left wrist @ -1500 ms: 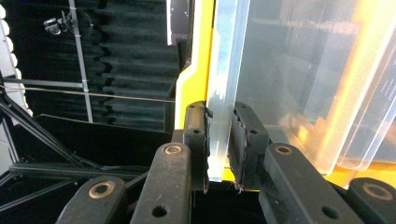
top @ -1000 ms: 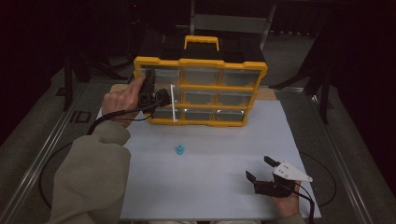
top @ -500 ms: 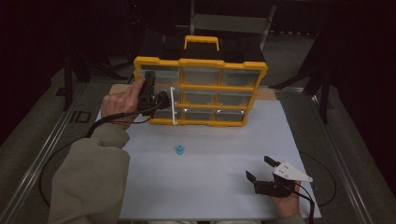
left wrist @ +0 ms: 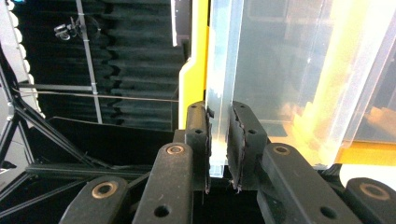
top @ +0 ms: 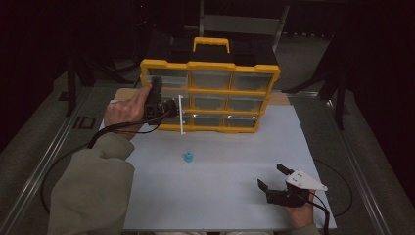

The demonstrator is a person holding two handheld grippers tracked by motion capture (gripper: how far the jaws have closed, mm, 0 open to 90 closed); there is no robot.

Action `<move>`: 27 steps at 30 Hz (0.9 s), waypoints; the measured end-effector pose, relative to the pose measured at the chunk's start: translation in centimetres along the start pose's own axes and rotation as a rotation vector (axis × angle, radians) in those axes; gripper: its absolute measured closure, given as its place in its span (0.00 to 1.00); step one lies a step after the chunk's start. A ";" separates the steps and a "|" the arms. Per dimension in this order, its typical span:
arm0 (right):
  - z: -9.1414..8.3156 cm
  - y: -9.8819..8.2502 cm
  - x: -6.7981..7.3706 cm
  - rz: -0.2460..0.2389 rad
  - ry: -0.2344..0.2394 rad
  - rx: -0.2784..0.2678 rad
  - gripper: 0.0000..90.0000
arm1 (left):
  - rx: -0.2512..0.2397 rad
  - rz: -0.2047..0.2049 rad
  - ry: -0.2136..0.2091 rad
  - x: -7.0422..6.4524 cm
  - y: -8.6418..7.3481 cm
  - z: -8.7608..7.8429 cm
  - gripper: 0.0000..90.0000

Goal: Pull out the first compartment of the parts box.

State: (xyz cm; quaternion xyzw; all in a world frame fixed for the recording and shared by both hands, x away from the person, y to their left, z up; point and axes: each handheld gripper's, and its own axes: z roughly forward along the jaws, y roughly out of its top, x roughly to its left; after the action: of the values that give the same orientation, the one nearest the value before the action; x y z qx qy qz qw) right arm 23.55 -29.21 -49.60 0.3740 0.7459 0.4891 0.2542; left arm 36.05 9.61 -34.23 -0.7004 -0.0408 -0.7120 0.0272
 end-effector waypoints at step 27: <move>0.1 0.0 0.1 0.002 0.001 0.000 0.10 | -0.006 0.005 -0.007 0.1 -0.4 -3.0 0.89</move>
State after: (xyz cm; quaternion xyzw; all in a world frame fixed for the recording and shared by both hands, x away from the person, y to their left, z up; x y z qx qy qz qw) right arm 23.57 -29.12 -49.61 0.3745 0.7455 0.4898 0.2532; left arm 32.99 9.70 -34.18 -0.7032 -0.0370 -0.7095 0.0266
